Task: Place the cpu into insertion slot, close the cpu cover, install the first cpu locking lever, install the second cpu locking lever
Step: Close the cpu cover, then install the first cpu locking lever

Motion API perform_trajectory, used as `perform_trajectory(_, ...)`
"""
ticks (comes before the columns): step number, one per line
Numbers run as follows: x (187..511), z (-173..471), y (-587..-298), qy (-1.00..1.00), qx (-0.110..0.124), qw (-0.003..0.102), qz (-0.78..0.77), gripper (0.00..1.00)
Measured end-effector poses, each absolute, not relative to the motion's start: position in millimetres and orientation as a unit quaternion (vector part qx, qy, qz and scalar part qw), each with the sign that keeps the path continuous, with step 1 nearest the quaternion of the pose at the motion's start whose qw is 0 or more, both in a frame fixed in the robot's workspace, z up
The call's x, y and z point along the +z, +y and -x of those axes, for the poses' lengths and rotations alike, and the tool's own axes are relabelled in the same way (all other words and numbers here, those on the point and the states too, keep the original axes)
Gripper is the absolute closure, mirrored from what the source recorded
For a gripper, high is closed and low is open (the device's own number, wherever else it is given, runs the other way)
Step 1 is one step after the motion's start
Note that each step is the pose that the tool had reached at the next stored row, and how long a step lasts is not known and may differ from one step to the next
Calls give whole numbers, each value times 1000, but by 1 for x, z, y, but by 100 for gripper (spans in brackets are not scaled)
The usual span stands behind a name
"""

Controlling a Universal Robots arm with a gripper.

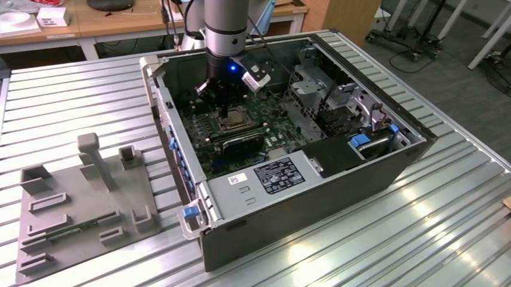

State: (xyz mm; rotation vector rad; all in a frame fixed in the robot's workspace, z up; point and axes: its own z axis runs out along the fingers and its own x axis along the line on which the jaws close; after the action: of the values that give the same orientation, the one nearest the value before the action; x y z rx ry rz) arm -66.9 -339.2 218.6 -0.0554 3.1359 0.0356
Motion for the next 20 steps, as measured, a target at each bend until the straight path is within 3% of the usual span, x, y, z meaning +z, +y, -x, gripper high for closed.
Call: perform_trajectory(20, 219, 42, -339, 1000, 11, 3, 18, 89)
